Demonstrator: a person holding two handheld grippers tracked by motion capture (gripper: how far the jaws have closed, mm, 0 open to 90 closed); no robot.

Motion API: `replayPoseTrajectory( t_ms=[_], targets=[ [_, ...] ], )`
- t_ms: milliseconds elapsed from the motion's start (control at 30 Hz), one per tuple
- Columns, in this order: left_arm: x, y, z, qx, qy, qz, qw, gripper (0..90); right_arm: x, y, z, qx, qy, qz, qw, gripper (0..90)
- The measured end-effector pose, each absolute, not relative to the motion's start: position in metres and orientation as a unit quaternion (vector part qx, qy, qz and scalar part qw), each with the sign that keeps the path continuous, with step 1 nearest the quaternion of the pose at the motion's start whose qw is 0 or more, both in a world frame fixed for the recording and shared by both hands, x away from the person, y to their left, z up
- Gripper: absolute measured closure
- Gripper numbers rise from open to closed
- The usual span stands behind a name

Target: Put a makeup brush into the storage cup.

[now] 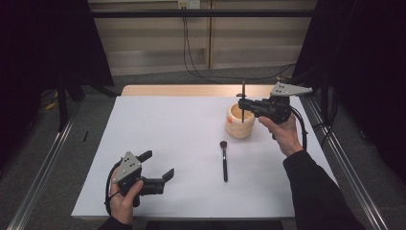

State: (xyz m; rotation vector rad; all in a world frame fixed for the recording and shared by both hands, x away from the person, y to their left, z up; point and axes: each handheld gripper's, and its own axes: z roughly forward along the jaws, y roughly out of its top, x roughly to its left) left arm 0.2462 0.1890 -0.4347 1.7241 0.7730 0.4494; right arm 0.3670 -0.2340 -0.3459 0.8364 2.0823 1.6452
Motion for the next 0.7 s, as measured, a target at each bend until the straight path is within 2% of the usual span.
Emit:
replayPoseTrajectory(
  t_ms=[700],
  targets=[
    [0.247,0.193,-0.434,0.728,0.334,0.186,0.568,1.2,0.404,-0.245,-0.361,0.344,0.728,0.557,0.205,83.9]
  ],
)
